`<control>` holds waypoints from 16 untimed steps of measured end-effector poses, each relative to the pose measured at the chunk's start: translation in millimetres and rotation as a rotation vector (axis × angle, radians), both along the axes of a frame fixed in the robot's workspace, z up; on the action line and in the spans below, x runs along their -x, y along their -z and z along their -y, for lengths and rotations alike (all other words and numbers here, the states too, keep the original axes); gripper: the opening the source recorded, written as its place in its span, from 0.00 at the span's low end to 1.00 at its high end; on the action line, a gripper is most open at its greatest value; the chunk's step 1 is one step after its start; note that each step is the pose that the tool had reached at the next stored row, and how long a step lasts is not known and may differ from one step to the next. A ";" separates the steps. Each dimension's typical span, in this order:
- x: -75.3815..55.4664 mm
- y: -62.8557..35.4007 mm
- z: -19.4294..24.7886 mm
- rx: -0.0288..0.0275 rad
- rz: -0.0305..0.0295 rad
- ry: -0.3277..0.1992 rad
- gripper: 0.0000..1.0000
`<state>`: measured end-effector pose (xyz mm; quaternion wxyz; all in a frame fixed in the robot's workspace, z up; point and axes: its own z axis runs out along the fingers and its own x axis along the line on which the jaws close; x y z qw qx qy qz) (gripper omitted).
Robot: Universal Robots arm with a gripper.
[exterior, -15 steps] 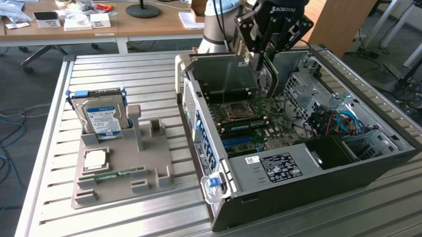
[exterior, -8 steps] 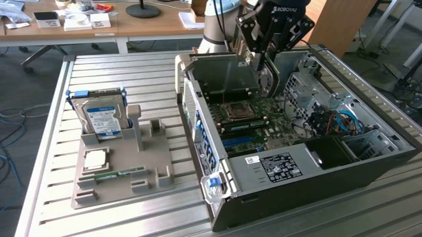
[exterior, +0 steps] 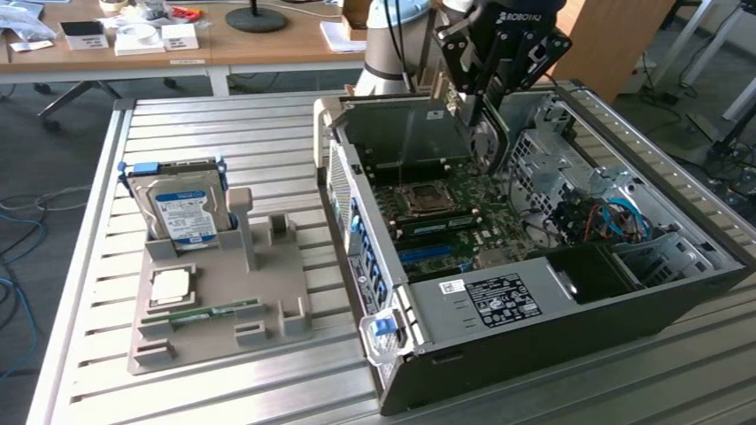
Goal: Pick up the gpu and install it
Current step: 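Pick up the gpu and move the gpu toward the slot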
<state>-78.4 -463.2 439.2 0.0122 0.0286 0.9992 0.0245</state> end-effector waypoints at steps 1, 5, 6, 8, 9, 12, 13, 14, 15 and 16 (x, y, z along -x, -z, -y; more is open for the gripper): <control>-1.1 0.0 0.1 0.0000 0.0000 0.000 0.27; -1.3 0.0 0.0 0.0000 0.0000 0.000 0.27; -1.3 0.0 0.0 0.0000 0.0000 0.000 0.27; -1.7 0.0 0.0 0.0000 0.0000 0.000 0.27; -2.3 0.0 0.0 -0.0001 0.0000 0.000 0.27; -6.1 0.0 0.0 -0.0001 0.0000 0.000 0.27; -7.7 0.0 0.0 -0.0001 0.0000 0.000 0.27; -9.4 0.0 0.0 -0.0001 0.0000 0.000 0.27; -11.2 0.0 0.0 -0.0001 0.0000 0.000 0.27; -13.3 0.0 0.0 -0.0002 0.0000 0.000 0.27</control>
